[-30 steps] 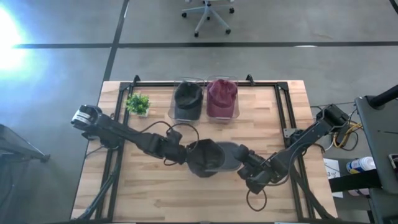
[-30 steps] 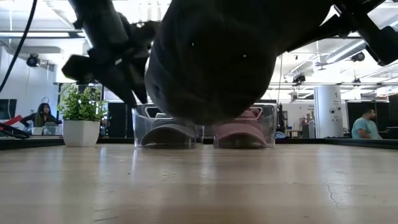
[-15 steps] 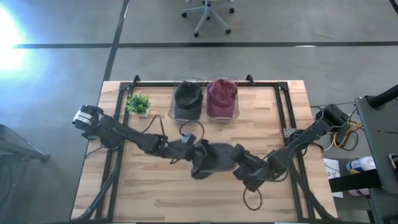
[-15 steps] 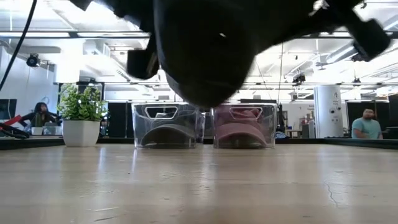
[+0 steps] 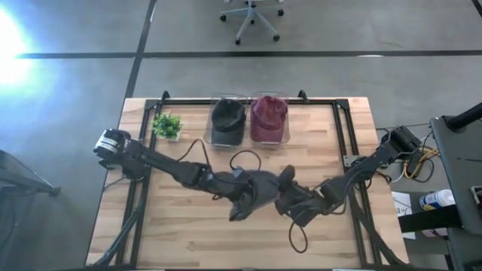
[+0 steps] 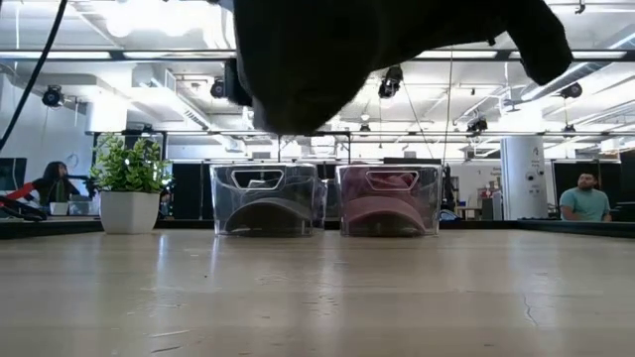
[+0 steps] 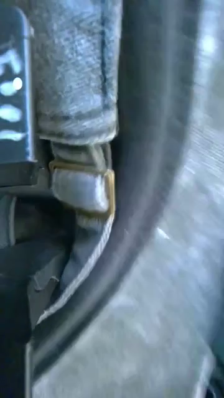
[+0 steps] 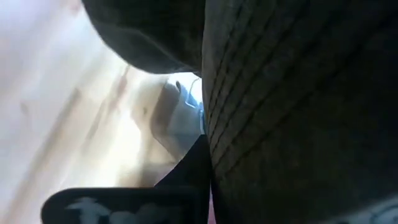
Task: Pick & Place hat
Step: Put the black cap into the left transparent bin
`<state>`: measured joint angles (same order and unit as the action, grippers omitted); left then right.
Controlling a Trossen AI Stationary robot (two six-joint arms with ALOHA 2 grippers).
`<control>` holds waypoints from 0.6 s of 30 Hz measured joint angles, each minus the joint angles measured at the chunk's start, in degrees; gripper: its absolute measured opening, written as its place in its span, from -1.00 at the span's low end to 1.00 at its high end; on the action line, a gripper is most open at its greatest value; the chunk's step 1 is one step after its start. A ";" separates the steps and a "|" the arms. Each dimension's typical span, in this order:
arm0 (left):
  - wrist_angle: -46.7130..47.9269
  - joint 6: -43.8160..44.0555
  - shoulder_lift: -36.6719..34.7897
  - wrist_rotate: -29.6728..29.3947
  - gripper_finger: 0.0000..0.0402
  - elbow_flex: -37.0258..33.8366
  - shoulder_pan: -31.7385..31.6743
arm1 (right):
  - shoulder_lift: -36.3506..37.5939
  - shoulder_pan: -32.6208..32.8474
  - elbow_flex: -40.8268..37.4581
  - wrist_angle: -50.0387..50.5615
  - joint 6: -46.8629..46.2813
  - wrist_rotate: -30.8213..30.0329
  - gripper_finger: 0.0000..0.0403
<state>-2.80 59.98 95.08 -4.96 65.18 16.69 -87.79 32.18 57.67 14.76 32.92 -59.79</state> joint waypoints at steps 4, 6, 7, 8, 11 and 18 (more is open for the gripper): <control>0.19 -1.24 -2.80 0.01 -0.52 1.38 -0.13 | 0.23 0.30 0.09 -0.96 -13.56 -0.06 -0.93; 0.42 -1.60 -4.21 0.03 -0.52 2.13 -0.17 | 0.44 0.39 0.09 -2.95 -18.55 -0.14 -0.93; 0.31 -1.81 -5.02 0.36 -0.52 2.30 -0.17 | 0.69 0.62 0.09 -4.63 -20.27 -0.24 -0.93; 0.08 -1.83 -5.64 0.39 -0.52 2.60 -0.11 | 0.87 0.81 0.09 -6.52 -21.19 -0.24 -0.93; -0.28 -1.25 -7.97 0.21 -0.52 3.36 -0.09 | 1.40 0.97 0.17 -13.70 -21.93 1.97 -0.93; 0.59 0.86 -13.87 -1.88 -0.52 4.86 -0.37 | 1.92 0.66 0.44 -18.02 -27.17 9.10 -0.93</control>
<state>-2.21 60.84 81.21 -6.84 70.04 16.32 -85.86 32.84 58.11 -3.26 5.76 -50.69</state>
